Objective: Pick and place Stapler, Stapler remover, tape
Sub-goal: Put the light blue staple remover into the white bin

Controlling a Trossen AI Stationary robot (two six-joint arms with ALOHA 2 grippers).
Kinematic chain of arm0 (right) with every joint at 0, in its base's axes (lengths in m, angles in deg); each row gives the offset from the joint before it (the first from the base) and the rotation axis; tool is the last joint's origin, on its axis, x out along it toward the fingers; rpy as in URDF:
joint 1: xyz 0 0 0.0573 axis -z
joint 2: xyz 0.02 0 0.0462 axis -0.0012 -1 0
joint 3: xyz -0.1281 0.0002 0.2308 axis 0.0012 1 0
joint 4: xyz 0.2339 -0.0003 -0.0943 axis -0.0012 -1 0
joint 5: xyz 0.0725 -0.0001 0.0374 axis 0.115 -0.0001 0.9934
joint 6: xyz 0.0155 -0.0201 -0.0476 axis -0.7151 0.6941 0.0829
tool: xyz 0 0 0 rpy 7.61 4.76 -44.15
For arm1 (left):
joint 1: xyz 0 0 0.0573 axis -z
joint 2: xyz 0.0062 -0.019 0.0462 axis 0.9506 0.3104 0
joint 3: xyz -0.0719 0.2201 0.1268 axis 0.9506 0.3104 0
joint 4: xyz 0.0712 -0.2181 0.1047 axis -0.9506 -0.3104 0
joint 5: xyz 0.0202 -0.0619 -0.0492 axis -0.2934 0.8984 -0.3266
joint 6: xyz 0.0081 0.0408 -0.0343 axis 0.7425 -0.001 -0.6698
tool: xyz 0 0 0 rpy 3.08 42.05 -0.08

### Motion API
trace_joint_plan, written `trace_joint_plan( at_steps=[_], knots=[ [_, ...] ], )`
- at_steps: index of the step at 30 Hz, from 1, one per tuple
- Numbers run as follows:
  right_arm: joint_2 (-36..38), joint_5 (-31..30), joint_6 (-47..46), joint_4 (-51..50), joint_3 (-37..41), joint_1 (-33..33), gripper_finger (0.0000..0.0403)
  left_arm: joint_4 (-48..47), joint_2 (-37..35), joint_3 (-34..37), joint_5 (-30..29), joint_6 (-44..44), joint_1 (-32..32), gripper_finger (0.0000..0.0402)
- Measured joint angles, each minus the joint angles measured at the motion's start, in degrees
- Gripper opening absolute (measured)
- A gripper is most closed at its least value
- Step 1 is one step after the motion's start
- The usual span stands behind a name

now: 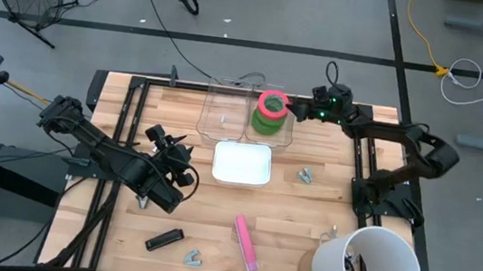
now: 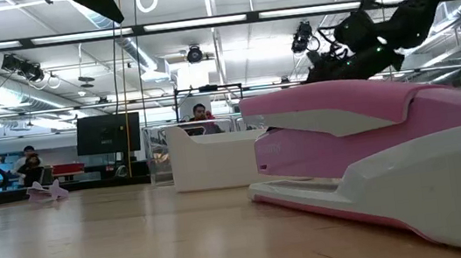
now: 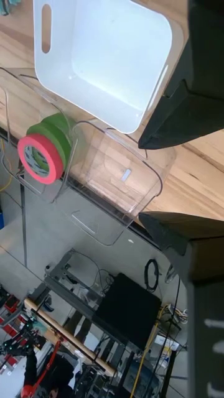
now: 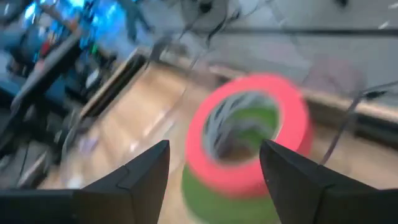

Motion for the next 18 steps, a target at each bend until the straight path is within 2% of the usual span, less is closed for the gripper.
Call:
trace_joint_plan(
  at_steps=[8,10,13,18],
  knots=[
    [14.41,10.59,13.85,-29.52,0.00,-2.47,0.0246,0.00,0.00,0.00,0.02,0.00,-0.02,0.0179],
    [18.99,8.97,15.72,-36.95,0.00,-3.33,0.0246,-0.01,0.00,0.00,0.02,0.00,-0.02,0.0179],
    [25.09,2.81,17.04,-45.01,0.00,-3.75,0.0246,0.06,0.00,0.00,0.02,0.00,0.00,0.0179],
    [32.59,-0.23,16.45,-58.20,0.00,-5.34,0.0246,0.24,0.00,0.00,0.32,-0.76,-0.02,0.0179]
  ],
)
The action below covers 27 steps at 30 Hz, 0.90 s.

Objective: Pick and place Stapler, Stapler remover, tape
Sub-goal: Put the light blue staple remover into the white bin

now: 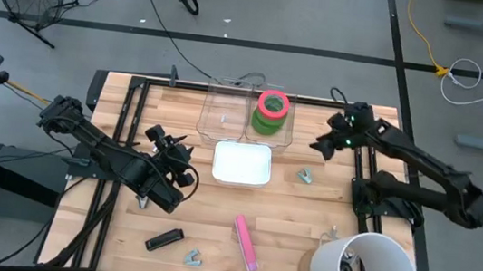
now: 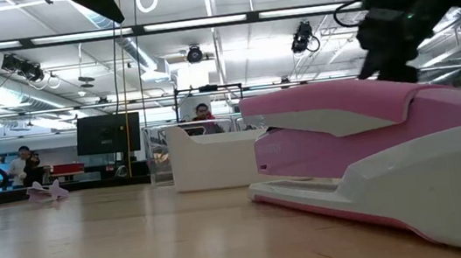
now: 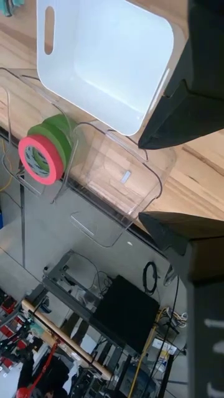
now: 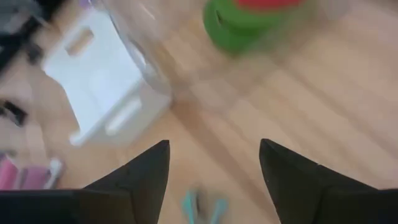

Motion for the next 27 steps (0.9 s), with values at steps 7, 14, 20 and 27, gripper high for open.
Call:
trace_joint_plan(
  at_steps=[7,14,20,27],
  knots=[
    [3.27,-14.94,-8.19,-17.46,0.12,-10.62,0.0246,-0.01,0.00,0.02,0.03,-0.04,-0.01,0.0179],
    [2.13,-18.69,-18.88,-14.57,0.37,-22.08,0.0246,0.03,0.00,0.02,0.03,-0.27,-0.04,0.0179],
    [-2.17,-26.61,-26.38,-14.65,0.42,-30.38,0.0246,0.09,0.00,0.02,0.05,-0.28,-0.04,0.0179],
    [-10.57,-31.96,-29.90,-8.75,0.42,-36.29,0.0246,0.21,0.00,0.02,0.07,-0.63,-0.04,0.0179]
  ],
)
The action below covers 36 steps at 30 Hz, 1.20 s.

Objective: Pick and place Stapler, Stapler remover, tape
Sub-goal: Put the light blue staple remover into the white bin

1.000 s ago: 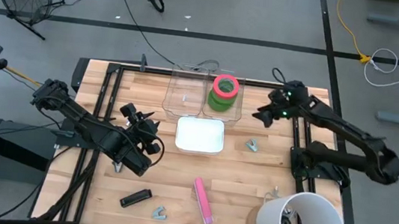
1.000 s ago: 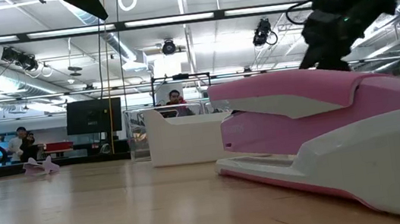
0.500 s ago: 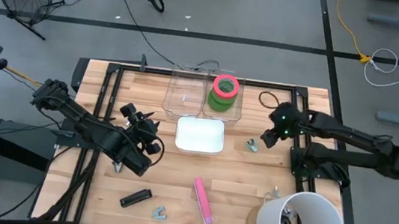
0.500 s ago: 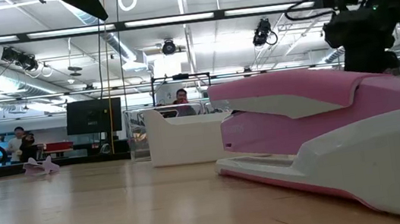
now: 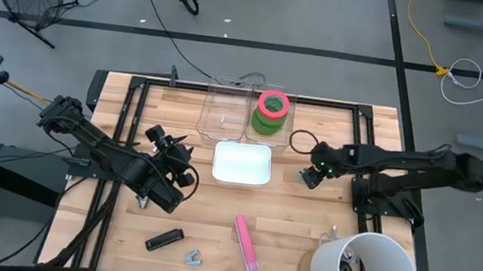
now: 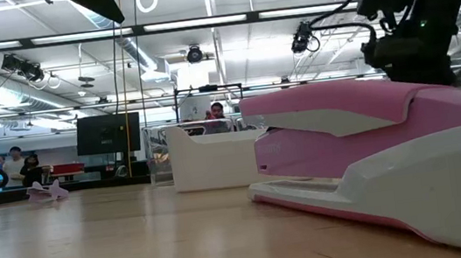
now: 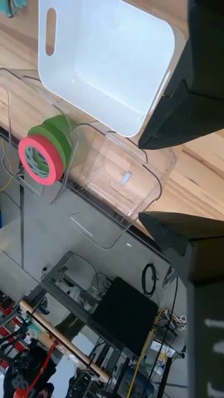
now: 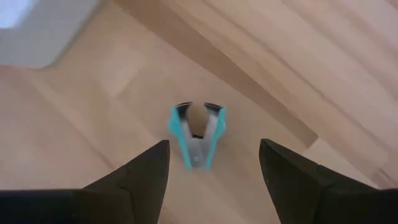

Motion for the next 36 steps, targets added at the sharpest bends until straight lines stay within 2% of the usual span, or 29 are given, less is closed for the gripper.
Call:
trace_joint_plan(
  at_steps=[8,17,20,24,29,30,36],
  knots=[
    [-8.03,-4.30,-4.10,0.45,0.02,-2.21,0.0246,-0.01,0.00,0.00,1.14,-0.05,0.09,0.0179],
    [-14.51,-4.49,-2.98,5.71,0.01,-2.89,0.0246,0.01,0.00,0.00,1.13,-0.07,0.09,0.0179],
    [-16.30,-4.87,-2.57,6.17,-0.26,-2.89,0.0234,0.03,0.00,0.00,1.11,-0.07,0.09,0.0179],
    [-17.69,-4.26,-2.56,6.88,-0.26,-2.89,0.0175,0.03,0.00,0.00,1.11,-0.09,0.09,0.0179],
    [-17.77,-3.60,-0.96,6.72,-0.18,-2.87,0.0029,0.14,0.00,0.00,1.11,-0.09,0.09,0.0179],
    [-17.77,-3.96,-0.86,6.61,-0.15,-2.87,0.0016,0.15,0.00,0.00,1.11,-0.09,0.09,0.0179],
    [-16.70,-4.27,0.68,5.79,-0.46,-2.87,0.0003,0.14,0.00,0.00,1.10,-0.09,0.09,0.0179]
  ],
)
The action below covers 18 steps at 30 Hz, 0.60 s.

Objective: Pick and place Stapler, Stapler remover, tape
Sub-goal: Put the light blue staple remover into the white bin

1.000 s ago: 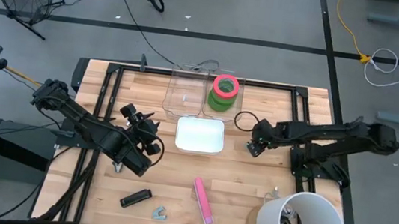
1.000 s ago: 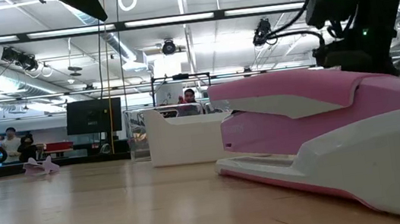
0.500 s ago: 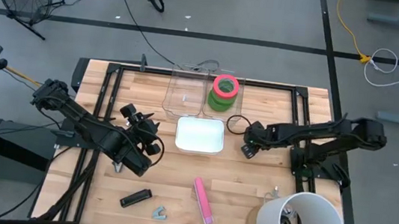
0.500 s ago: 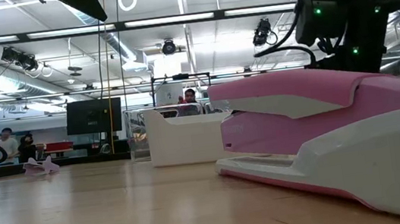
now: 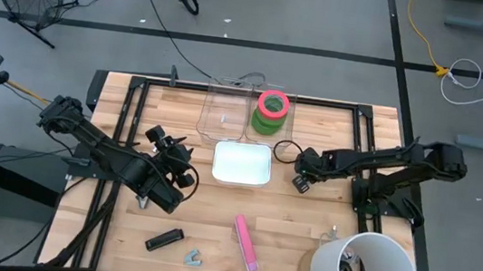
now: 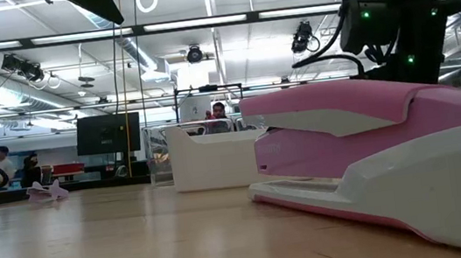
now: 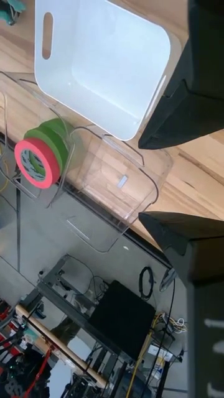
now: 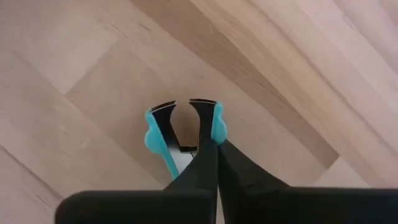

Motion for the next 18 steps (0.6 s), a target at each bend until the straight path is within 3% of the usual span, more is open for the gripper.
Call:
trace_joint_plan(
  at_steps=[5,12,18],
  knots=[
    [2.84,0.86,1.14,-3.96,-3.48,-0.38,0.0001,0.03,0.00,0.00,0.00,0.00,-0.02,0.0179],
    [7.38,-1.27,3.09,-14.52,-14.69,-2.00,0.0001,0.04,0.00,0.00,-0.01,0.00,-0.03,0.0179],
    [8.24,-2.08,7.47,-10.11,-24.49,-4.42,0.0000,0.02,0.00,0.00,-0.18,0.00,-0.04,0.0179]
  ],
)
